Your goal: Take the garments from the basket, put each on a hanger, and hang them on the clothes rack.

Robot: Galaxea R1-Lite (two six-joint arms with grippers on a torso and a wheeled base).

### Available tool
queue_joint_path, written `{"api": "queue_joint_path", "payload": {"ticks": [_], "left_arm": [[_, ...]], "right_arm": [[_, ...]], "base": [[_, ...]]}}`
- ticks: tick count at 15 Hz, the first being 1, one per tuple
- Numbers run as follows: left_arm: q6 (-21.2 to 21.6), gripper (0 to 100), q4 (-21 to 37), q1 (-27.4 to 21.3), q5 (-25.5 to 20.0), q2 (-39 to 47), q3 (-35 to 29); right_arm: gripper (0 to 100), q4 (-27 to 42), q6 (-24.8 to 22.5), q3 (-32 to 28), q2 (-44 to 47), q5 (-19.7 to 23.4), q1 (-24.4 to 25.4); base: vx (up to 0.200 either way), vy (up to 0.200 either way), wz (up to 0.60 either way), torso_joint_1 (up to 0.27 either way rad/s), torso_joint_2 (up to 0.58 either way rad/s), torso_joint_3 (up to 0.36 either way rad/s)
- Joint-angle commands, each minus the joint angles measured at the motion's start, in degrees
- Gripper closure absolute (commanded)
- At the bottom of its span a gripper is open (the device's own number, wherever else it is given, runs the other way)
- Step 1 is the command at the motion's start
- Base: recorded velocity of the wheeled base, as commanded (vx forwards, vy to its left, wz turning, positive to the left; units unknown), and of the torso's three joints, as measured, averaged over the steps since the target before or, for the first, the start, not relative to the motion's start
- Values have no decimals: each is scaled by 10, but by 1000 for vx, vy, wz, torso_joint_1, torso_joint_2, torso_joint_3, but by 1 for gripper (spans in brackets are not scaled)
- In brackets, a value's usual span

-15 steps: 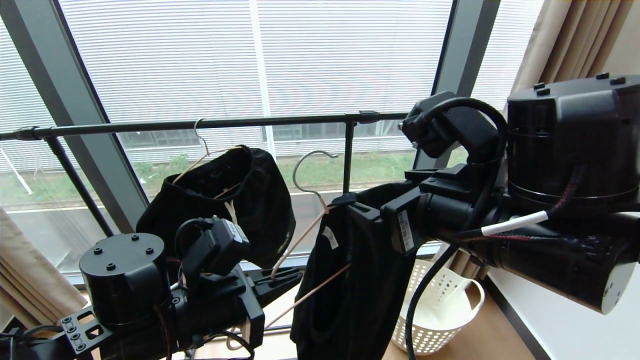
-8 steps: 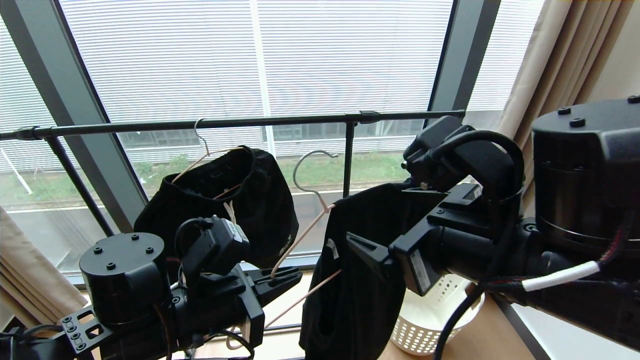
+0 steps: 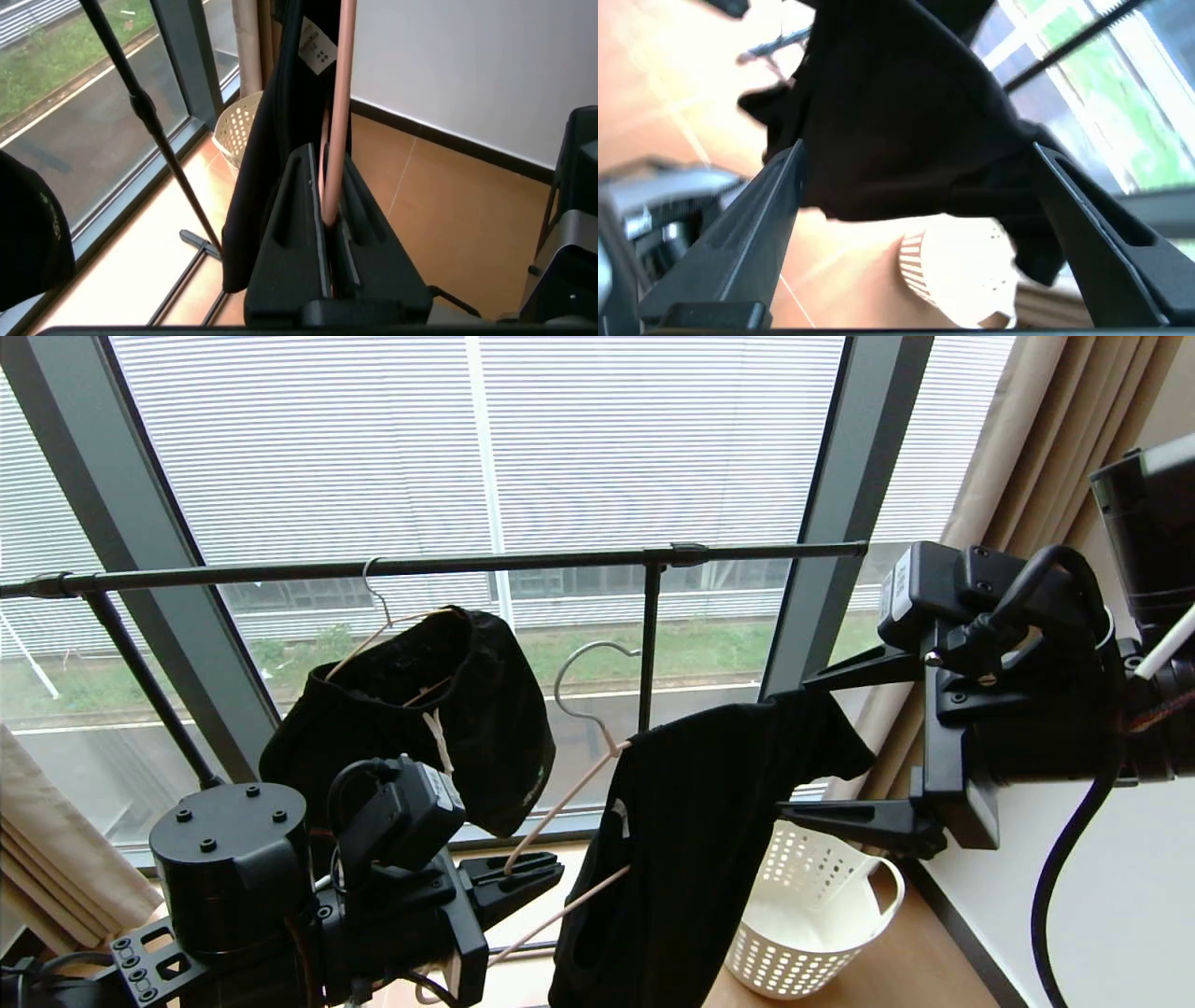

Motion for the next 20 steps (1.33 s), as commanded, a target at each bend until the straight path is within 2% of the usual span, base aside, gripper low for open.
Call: {"api": "queue_joint_path", "payload": {"ticks": [1,4,5,6,8,10,13,20], "left_arm": [[7,100,0,0,-4,4,7],[17,100,0,-1,-6,11,11],[27,100,-1,-1,-14,11,11],[46,100,0,-1,-30,11,13],[56,100,0,-1,-34,11,13],[56,100,-1,-2,-34,10,16],[55,100,-33,-2,-34,12,26],[55,100,-43,-3,-42,26,25]], "right_arm": [[0,73,-78,-89,70,59,-65],[0,200,-160,-188,128,105,-81],[0,254,-206,-234,159,123,-89],[0,335,-231,-306,202,175,-91],[0,382,-238,-358,238,191,-92],[0,392,-258,-356,247,194,-92],[0,397,-260,-341,252,200,-92],[0,389,-260,-350,288,203,-88]], "base": [[0,0,0,0,0,0],[0,0,0,0,0,0],[0,0,0,0,0,0],[0,0,0,0,0,0],[0,0,0,0,0,0],[0,0,0,0,0,0],[0,0,0,0,0,0],[0,0,0,0,0,0]]}}
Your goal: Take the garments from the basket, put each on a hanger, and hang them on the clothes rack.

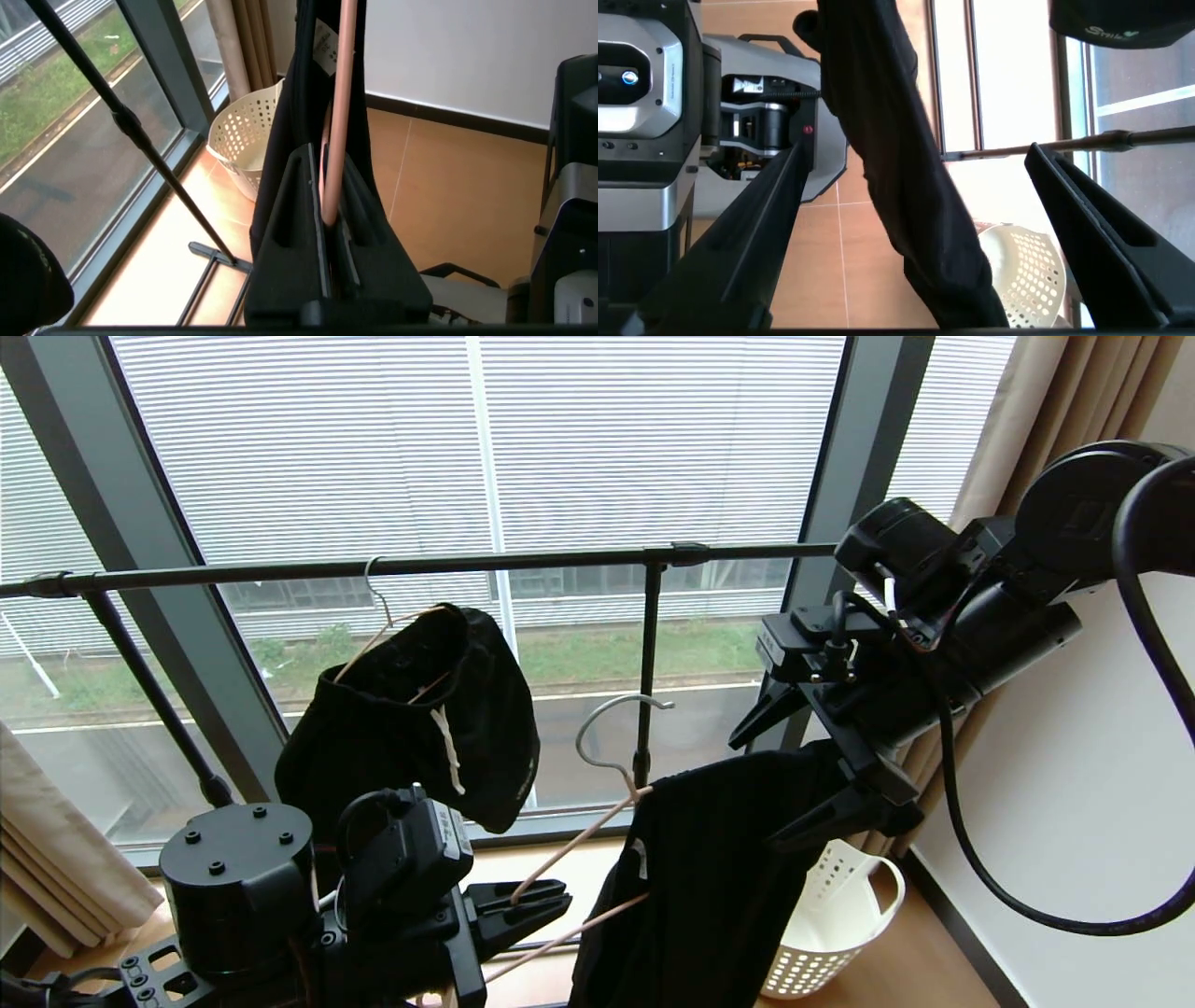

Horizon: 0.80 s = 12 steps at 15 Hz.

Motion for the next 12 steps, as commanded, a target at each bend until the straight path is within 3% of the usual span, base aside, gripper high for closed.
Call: {"api": "queue_joint_path", "payload": {"ticks": [1,6,7,12], "left_arm": [[0,100,-1,0,-1,4,0],[0,100,-2,0,-1,4,-2],[0,100,-2,0,-1,4,-2],[-1,100,-2,0,-1,4,2]], "right_arm": [[0,0,1,-6,13,0,3],[0,1,1,-13,11,1,5],[100,2,0,-12,12,0,5],[100,5,0,-10,15,0,15]], "base": [[0,0,0,0,0,0],[0,0,0,0,0,0],[0,0,0,0,0,0],[0,0,0,0,0,0]]}}
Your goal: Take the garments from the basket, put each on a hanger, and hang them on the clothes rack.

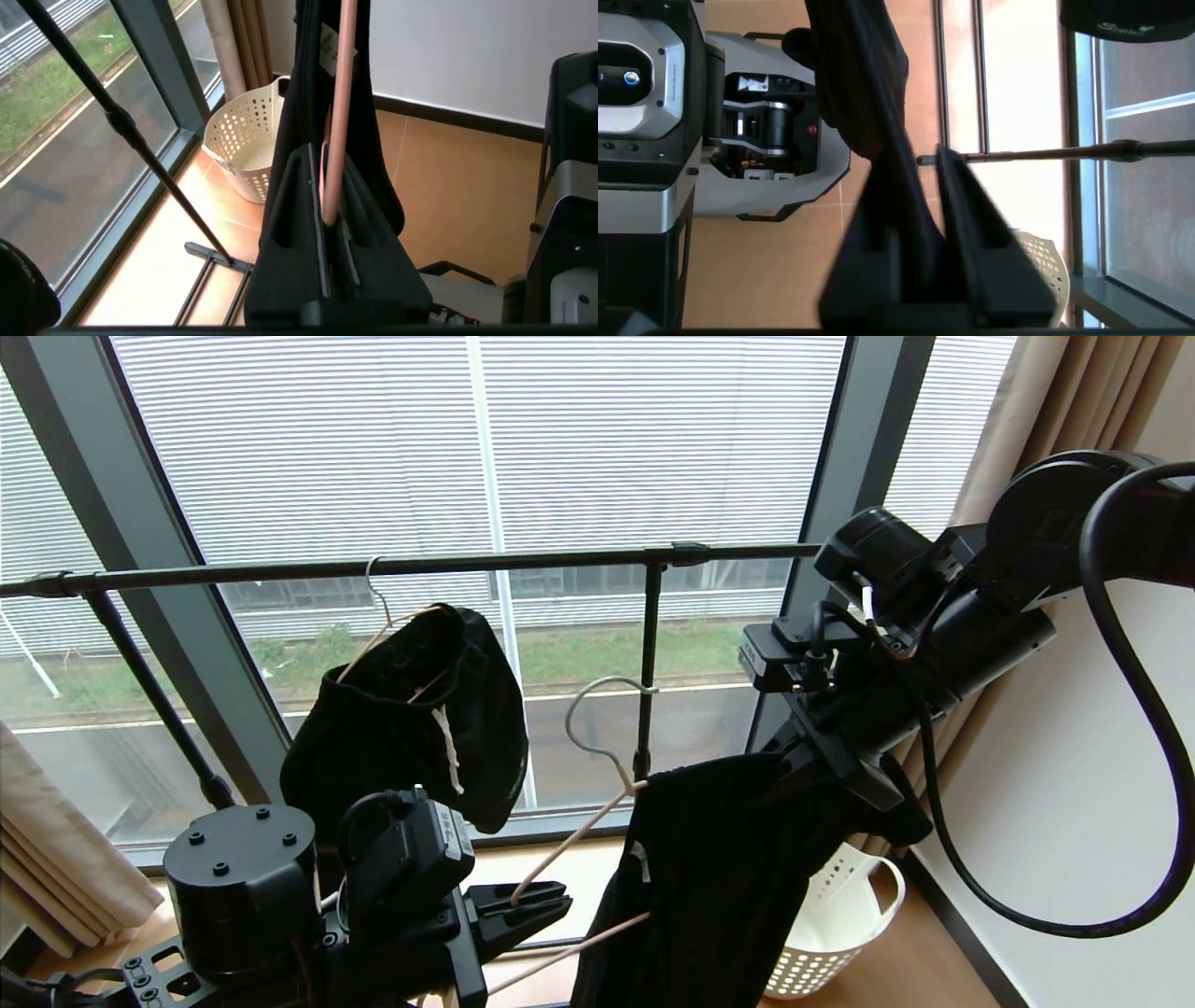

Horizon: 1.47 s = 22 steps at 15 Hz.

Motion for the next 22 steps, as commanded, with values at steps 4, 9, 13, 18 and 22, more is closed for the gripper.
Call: {"api": "queue_joint_path", "payload": {"ticks": [4,9,13,18,22], "left_arm": [[0,100,0,1,-1,0,3],[-16,0,-6,8,-1,12,2],[-50,0,-61,44,0,12,2],[-122,0,-105,109,8,-56,36],[-302,0,-108,163,5,-65,78]], "right_arm": [[100,2,1,2,-7,0,3],[100,4,1,14,-25,1,3],[100,5,1,24,-44,0,3],[100,-20,20,11,-45,1,-27],[100,-63,56,1,-49,2,-55]], "base": [[0,0,0,0,0,0],[0,0,0,0,0,0],[0,0,0,0,0,0],[0,0,0,0,0,0],[0,0,0,0,0,0]]}}
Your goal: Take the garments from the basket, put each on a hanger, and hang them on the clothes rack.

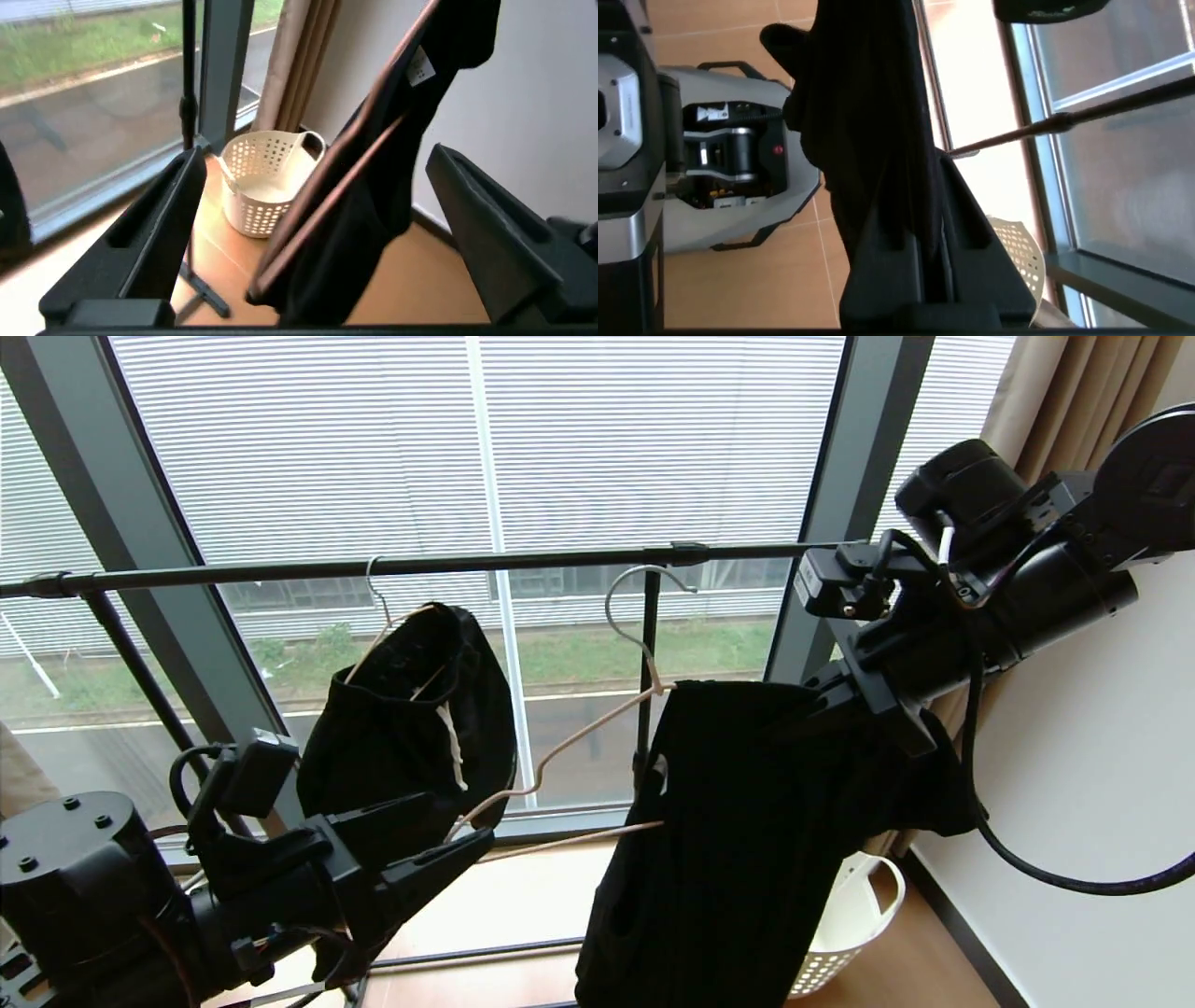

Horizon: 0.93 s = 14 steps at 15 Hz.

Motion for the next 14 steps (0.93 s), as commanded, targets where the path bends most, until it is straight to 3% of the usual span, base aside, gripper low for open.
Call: {"api": "queue_joint_path", "payload": {"ticks": [1,3,5,9,12,14], "left_arm": [[-74,0,-2,22,-5,-7,22],[-119,0,-2,28,-58,-2,46],[-150,0,-3,21,-81,46,46],[-159,0,-36,-30,-73,150,-13],[-171,0,-48,-55,-20,191,-88],[-171,0,-47,-63,-16,207,-116]], "right_arm": [[100,-28,21,-3,0,0,-5],[100,-64,79,-3,1,-1,-4],[100,-86,134,-2,-1,0,1],[100,-82,136,3,-9,0,19],[100,-82,136,23,-25,-1,38],[100,-82,136,33,-31,-1,45]], "base": [[0,0,0,0,0,0],[0,0,0,0,0,0],[0,0,0,0,0,0],[0,0,0,0,0,0],[0,0,0,0,0,0],[0,0,0,0,0,0]]}}
